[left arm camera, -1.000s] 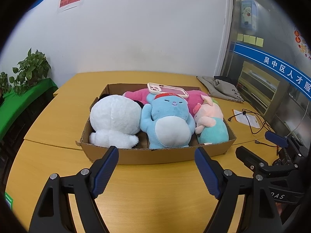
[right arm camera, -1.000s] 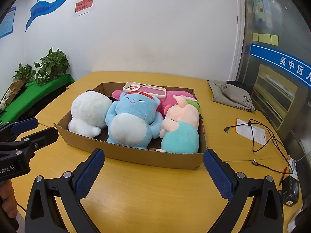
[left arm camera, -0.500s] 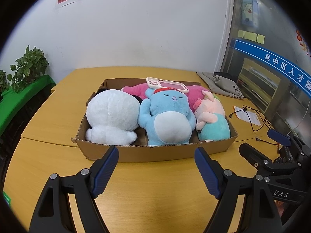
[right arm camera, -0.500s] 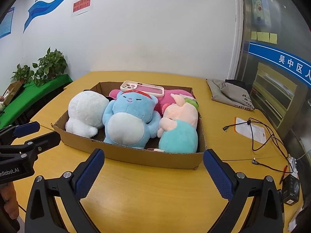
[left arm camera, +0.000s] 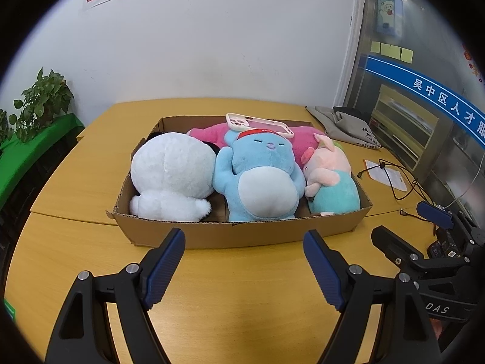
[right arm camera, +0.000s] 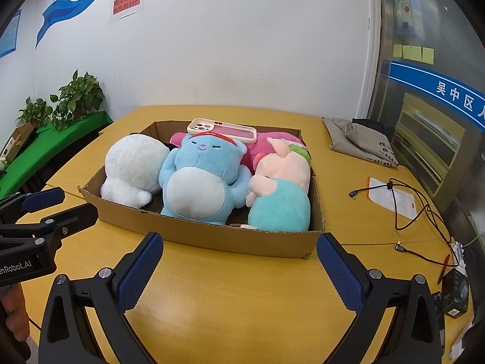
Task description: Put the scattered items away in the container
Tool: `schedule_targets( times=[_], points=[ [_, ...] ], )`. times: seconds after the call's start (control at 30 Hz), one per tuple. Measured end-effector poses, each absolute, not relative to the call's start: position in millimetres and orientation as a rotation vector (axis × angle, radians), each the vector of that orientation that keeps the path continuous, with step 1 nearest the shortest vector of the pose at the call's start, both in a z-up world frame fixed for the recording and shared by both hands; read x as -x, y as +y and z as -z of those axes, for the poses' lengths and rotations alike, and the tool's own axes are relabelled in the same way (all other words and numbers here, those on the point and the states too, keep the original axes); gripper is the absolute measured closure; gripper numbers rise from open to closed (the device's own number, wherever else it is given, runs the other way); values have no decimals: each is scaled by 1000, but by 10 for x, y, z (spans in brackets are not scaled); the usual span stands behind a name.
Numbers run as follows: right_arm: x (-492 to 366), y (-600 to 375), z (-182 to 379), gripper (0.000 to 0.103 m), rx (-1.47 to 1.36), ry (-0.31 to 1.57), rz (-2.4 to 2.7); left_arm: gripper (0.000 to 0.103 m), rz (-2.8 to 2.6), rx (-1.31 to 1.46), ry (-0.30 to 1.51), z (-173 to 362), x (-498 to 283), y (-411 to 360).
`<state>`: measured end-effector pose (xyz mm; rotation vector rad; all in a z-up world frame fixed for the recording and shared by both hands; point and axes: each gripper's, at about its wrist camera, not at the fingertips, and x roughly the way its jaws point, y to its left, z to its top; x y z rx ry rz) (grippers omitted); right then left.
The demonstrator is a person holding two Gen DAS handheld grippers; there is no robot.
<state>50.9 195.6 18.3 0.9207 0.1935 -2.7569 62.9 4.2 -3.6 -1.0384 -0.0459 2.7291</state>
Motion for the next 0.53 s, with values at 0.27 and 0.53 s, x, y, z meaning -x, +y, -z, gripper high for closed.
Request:
schedule_targets(
  times=[0.27, 0.53],
  points=[
    [-516, 1945, -158, 0, -926, 187, 2753, 23, -2693, 1053, -72, 75, -631, 35],
    [-514, 1904, -110, 0, -938, 192, 2745, 23, -2740, 1058, -45, 92, -673, 70]
  ],
)
